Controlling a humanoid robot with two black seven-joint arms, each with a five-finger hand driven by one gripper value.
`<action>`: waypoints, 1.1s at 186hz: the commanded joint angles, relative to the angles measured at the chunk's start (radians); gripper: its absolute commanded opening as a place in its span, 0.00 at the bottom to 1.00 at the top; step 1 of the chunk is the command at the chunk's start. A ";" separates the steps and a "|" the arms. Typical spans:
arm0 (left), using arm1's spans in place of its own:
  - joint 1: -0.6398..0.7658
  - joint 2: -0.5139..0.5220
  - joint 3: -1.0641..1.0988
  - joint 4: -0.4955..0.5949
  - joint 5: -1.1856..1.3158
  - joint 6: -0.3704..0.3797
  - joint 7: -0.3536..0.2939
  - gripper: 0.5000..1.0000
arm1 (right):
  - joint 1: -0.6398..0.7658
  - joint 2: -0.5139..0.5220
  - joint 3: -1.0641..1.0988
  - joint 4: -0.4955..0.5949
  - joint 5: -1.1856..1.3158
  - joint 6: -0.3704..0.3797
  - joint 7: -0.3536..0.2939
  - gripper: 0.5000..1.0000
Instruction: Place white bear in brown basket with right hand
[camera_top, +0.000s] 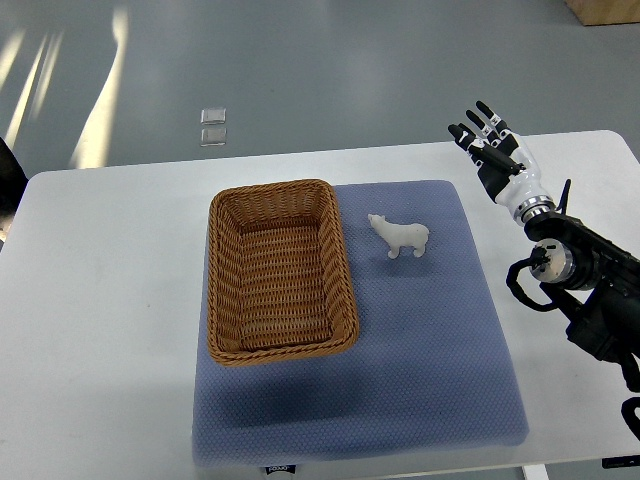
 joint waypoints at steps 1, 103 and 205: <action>-0.001 0.000 0.000 -0.001 0.000 0.000 0.000 1.00 | 0.000 0.000 -0.001 0.000 0.000 0.000 0.000 0.85; -0.001 0.000 -0.002 -0.001 0.000 -0.002 -0.002 1.00 | 0.006 -0.002 -0.007 0.000 -0.005 -0.003 0.000 0.85; -0.001 0.000 -0.002 -0.002 0.000 -0.002 0.000 1.00 | 0.008 -0.005 -0.013 0.001 -0.012 0.000 0.000 0.85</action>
